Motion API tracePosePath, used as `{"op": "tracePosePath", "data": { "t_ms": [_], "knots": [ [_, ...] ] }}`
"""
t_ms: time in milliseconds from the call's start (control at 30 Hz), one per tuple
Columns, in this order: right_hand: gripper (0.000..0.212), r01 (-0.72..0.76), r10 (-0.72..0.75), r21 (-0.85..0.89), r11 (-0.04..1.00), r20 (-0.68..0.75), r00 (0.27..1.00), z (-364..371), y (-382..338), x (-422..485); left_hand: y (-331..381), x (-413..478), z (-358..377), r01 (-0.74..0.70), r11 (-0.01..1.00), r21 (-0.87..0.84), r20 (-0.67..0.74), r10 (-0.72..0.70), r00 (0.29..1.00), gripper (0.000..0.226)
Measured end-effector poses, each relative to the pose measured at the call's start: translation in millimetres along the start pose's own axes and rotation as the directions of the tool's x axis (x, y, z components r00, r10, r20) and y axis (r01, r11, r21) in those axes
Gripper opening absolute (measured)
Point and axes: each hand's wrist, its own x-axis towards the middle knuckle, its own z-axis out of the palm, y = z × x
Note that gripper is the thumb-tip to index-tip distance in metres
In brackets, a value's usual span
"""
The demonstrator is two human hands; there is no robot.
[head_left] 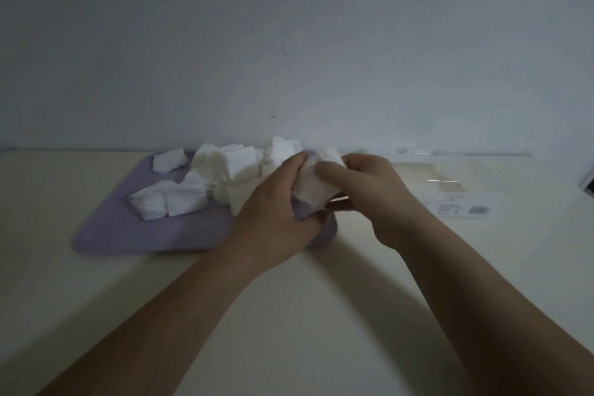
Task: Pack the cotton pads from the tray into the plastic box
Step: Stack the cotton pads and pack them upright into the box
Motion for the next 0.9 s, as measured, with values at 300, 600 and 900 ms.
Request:
{"op": "tracePosePath", "data": {
  "t_ms": [300, 600, 900],
  "knots": [
    [0.039, -0.079, -0.235, -0.547, 0.833, -0.480, 0.845, -88.0, 1.8, 15.0, 38.1, 31.2, 29.3, -0.146, 0.967, 0.207, 0.208, 0.103, 0.973, 0.071],
    [0.041, -0.334, -0.029, -0.668, 0.665, -0.470, 0.882, -100.1, 35.0, 30.4, 56.7, 46.9, 86.8, -0.231, 0.959, 0.166, 0.337, 0.165, 0.927, 0.061],
    [0.038, -0.104, 0.009, -0.553, 0.827, -0.172, 0.985, -96.3, 27.5, 27.3, 22.6, 36.4, 71.8, -0.207, 0.976, 0.062, 0.195, 0.192, 0.962, 0.054]
  ]
}}
